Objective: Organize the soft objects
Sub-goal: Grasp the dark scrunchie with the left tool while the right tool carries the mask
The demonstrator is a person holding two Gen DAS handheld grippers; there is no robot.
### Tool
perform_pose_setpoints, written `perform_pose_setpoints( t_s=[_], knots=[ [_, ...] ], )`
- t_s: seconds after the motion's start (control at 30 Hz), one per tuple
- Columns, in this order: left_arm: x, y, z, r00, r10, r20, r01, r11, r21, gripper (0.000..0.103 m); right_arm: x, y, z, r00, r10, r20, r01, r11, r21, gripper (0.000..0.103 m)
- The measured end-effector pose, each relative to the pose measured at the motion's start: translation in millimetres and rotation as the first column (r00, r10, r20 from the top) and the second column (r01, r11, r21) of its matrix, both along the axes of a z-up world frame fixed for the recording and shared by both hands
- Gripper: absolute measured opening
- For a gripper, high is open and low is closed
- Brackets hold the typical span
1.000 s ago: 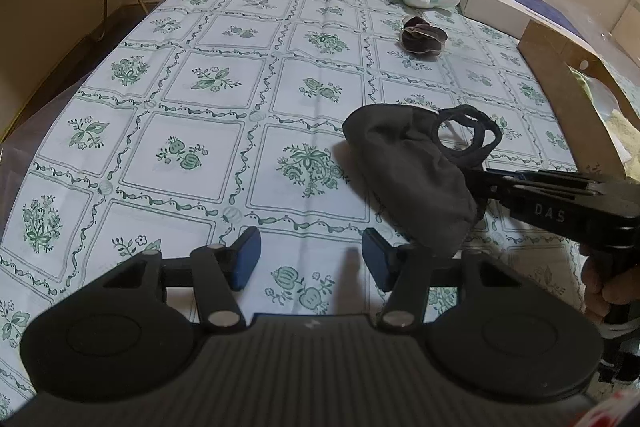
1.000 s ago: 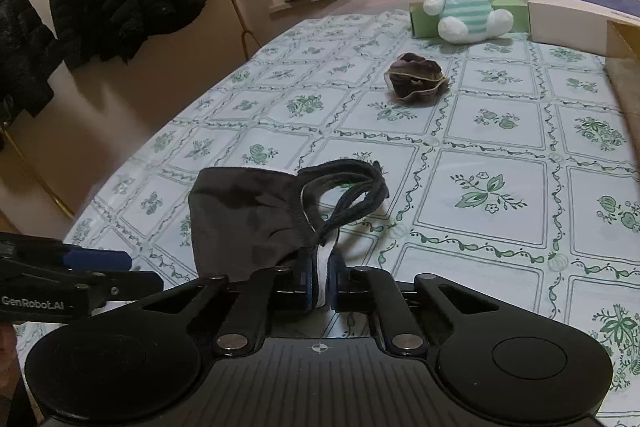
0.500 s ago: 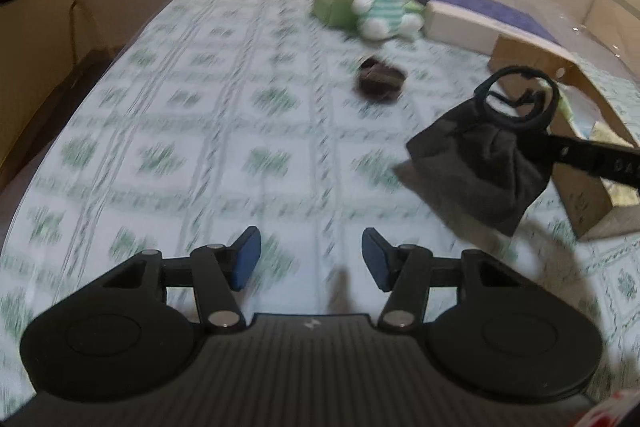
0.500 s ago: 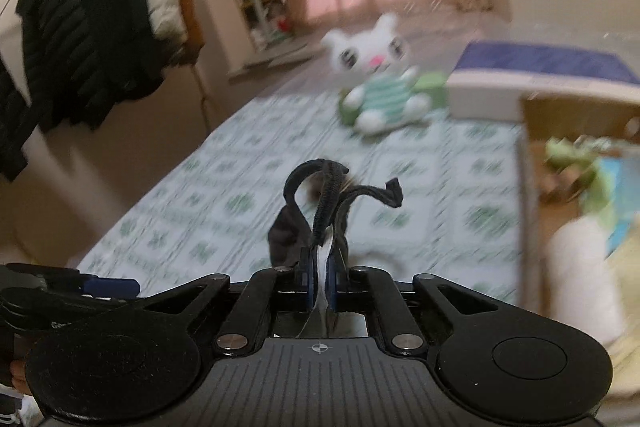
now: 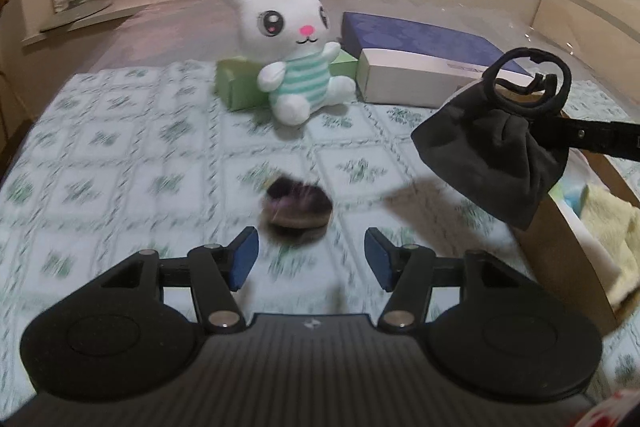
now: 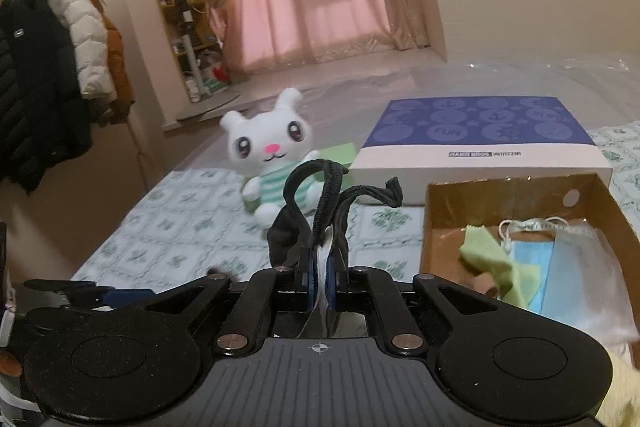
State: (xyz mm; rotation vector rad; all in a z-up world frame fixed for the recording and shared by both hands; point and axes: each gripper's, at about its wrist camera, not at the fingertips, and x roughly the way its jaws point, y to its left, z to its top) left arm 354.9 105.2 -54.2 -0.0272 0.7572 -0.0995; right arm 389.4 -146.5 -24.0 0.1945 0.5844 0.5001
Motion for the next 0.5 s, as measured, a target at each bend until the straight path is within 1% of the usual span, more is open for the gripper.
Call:
perform_pose_setpoints(
  t_s=[0.17,0.23,0.3,0.4,0.47,0.5],
  knots=[
    [41,-3,-14,1.000,-0.004,-0.026,0.004,1.000,0.009,0.057,20,-3,-5,1.000,-0.019,-0.013,0.019,1.000,-0.001,0.007],
    [53,-5,-19,0.999,0.002,-0.039,-0.001,0.999,0.034,0.057,24,-4,-8,0.999,-0.026,-0.022,0.026,1.000,0.000,0.007],
    [61,-6,-25,0.999,0.001,-0.048,0.002,0.998,0.058,0.054,28,-5,-11,0.999,-0.031,-0.035,0.031,0.999,0.008,0.007],
    [68,-10,-31,0.998,-0.003,-0.067,0.008,0.997,0.082,0.043,31,-8,-15,0.998,-0.037,-0.055,0.038,0.999,0.021,0.007],
    [70,-11,-34,0.998,-0.007,-0.070,0.014,0.995,0.095,0.029,31,-11,-15,0.997,-0.043,-0.063,0.044,0.999,0.030,0.007],
    [70,-12,-34,0.997,-0.012,-0.073,0.019,0.995,0.097,0.027,31,-13,-15,0.997,-0.045,-0.065,0.048,0.998,0.036,0.007]
  ],
)
